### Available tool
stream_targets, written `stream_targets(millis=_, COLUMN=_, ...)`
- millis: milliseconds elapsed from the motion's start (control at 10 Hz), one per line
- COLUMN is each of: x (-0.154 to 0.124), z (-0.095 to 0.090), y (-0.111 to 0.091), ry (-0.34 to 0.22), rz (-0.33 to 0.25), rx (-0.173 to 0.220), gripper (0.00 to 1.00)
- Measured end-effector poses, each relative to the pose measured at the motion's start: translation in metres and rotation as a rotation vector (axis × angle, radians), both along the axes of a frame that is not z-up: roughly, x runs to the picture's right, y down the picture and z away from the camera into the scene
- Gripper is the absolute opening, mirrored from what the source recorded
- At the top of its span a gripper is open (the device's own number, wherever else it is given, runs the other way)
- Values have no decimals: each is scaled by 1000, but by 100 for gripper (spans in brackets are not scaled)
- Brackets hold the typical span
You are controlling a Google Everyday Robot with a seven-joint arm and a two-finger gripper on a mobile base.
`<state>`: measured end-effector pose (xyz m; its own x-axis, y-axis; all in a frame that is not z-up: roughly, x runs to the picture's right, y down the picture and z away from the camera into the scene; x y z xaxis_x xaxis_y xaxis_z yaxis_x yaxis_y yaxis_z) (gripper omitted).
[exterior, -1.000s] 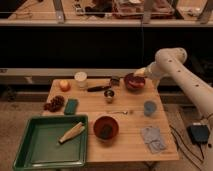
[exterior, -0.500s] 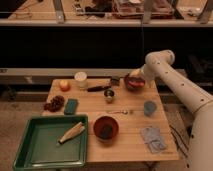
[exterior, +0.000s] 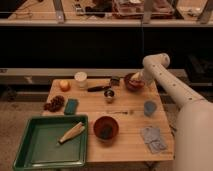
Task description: Place pepper in plastic cup
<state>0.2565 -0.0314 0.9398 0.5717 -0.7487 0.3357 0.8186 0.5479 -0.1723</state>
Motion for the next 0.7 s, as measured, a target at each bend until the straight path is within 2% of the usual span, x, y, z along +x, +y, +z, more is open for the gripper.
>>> stream_targets(millis=400, x=13, z=11, y=-2, ry=20, rz=20, rx=-4, gripper=80)
stream_targets(millis=500, x=16, z=13, y=-2, ry=23, rz=25, rx=-7, gripper=76)
stream_targets(millis=700, x=18, z=15, y=0, ry=24, rz=29, rx=-13, gripper=59)
